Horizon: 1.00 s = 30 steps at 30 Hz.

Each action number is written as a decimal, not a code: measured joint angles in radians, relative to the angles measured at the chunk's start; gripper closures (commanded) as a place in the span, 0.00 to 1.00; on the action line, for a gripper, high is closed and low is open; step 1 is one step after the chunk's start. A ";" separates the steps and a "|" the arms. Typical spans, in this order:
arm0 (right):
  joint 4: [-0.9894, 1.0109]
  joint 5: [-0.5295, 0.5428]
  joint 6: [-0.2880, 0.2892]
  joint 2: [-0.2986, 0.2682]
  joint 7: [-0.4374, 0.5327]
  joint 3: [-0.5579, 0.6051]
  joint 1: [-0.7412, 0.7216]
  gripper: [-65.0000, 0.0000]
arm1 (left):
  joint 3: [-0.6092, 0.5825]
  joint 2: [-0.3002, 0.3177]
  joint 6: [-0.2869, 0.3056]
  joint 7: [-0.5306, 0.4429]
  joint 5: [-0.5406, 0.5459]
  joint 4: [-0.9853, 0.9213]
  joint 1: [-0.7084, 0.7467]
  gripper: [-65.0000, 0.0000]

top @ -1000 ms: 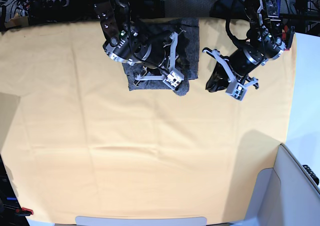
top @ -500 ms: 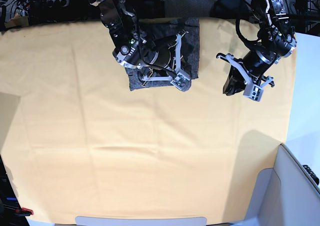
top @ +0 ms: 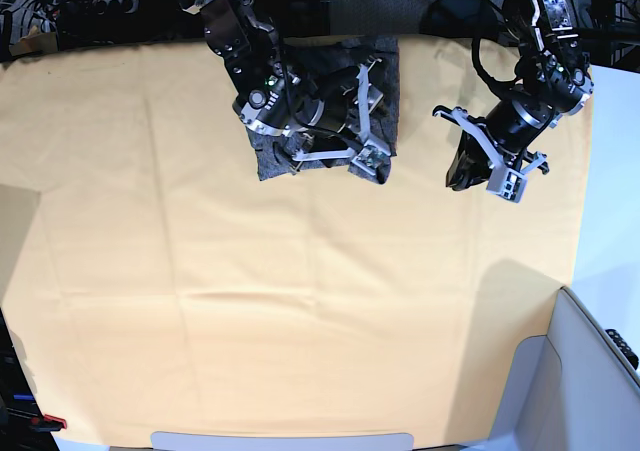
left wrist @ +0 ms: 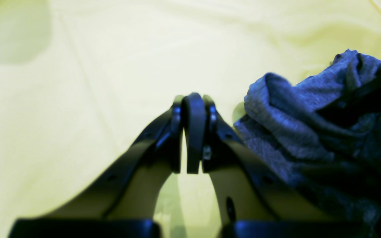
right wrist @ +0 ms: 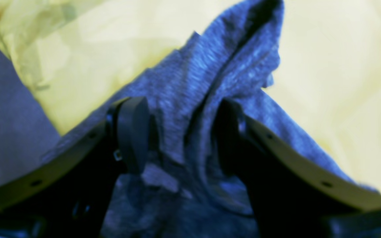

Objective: Fold the T-shirt properly
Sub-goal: 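Press and tuck the folded bundle's edges with the right gripper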

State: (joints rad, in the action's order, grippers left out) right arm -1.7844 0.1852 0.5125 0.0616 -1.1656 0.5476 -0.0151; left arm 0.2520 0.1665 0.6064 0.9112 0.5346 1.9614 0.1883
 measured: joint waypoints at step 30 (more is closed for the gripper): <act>-0.190 0.006 -0.027 0.009 0.071 -0.385 0.057 1.00 | 0.085 -0.001 0.000 -0.019 0.003 0.000 0.022 1.00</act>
State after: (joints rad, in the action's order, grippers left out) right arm -1.9739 0.1909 0.4850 0.0704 -1.0946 0.1623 0.0422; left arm 0.3367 0.1654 0.6064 0.8925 0.5377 1.9614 0.2100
